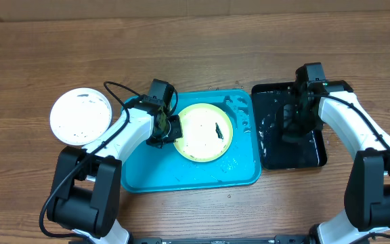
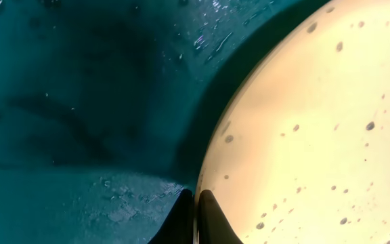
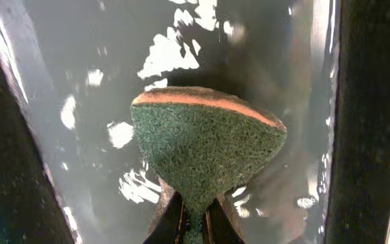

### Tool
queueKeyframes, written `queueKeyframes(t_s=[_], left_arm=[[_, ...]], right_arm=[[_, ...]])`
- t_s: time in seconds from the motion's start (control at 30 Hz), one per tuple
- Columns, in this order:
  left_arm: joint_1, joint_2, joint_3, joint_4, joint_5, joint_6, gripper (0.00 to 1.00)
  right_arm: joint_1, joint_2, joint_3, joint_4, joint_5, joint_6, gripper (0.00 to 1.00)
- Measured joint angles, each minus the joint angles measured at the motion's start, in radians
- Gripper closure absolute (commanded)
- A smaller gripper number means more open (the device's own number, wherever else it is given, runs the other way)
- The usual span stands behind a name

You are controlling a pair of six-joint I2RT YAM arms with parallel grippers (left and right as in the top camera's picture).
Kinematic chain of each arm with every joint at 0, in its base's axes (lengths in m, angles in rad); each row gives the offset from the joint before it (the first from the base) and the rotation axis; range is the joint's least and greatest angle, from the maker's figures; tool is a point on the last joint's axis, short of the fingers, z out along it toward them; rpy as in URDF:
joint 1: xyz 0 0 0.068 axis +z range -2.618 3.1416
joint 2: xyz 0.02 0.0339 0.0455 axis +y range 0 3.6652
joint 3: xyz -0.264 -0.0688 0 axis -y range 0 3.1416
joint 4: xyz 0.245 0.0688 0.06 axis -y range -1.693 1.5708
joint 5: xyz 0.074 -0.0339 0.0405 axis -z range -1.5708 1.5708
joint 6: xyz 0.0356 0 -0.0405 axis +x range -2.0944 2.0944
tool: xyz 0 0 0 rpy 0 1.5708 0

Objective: Clean dirty plates on tray and stack at the side
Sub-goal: 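Lower the right gripper into the black tray and grasp the green sponge, then scrub the yellow plate with the sponge in the right gripper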

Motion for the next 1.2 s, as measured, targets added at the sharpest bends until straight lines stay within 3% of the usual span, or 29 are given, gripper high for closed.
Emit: queueKeyframes(t_s=[0.4,0.57,0.73,0.97,1.2], left_arm=[[0.000,0.000,0.000,-0.012,0.008,-0.043,0.96],[0.000,0.000,0.000,-0.010,0.015,-0.049,0.96],[0.000,0.000,0.000,-0.002,0.018,-0.049,0.96],[0.000,0.000,0.000,0.003,0.019,-0.050,0.96],[0.000,0.000,0.000,0.008,0.019,-0.050,0.96]], right_arm=[[0.000,0.000,-0.006,0.016,-0.024,-0.003,0.96],[-0.003,0.000,0.012,-0.068,-0.026,0.041,0.96],[-0.003,-0.006,0.150,-0.166,-0.060,0.040,0.96],[0.024,-0.041,0.278,-0.197,-0.264,0.025,0.96],[0.185,-0.042,0.279,-0.114,-0.406,0.023,0.96]])
